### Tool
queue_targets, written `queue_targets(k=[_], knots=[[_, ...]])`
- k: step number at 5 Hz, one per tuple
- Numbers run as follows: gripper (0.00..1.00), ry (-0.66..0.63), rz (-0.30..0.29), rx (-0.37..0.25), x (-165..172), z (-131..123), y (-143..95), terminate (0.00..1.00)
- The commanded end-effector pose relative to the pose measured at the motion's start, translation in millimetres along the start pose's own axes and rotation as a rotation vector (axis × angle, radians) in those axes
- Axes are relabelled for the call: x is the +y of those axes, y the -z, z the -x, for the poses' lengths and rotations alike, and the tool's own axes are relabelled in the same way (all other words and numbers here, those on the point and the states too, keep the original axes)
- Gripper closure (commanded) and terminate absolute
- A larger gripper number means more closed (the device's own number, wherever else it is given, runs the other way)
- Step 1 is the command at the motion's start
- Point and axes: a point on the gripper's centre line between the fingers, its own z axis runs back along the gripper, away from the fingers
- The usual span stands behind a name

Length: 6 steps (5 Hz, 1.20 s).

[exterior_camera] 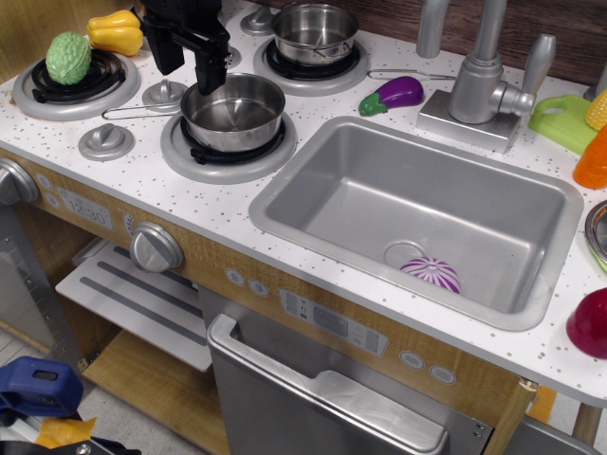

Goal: Pick up pan from stove

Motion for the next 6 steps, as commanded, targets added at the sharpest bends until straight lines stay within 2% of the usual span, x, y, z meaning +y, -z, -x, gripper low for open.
queue_targets(k=[1, 2, 4, 5, 6], knots=[[0.00, 0.000, 0.000, 0.000, 0, 0, 0, 0.00], [0.00, -0.012, 0.022, -0.006, 2, 2, 6, 0.00], [0.00, -0.017, 0.030, -0.025, 5, 3, 11, 0.00], [1.00, -0.024, 0.036, -0.034, 6, 4, 15, 0.00], [1.00, -0.019, 0.036, -0.039, 6, 3, 15, 0.00]])
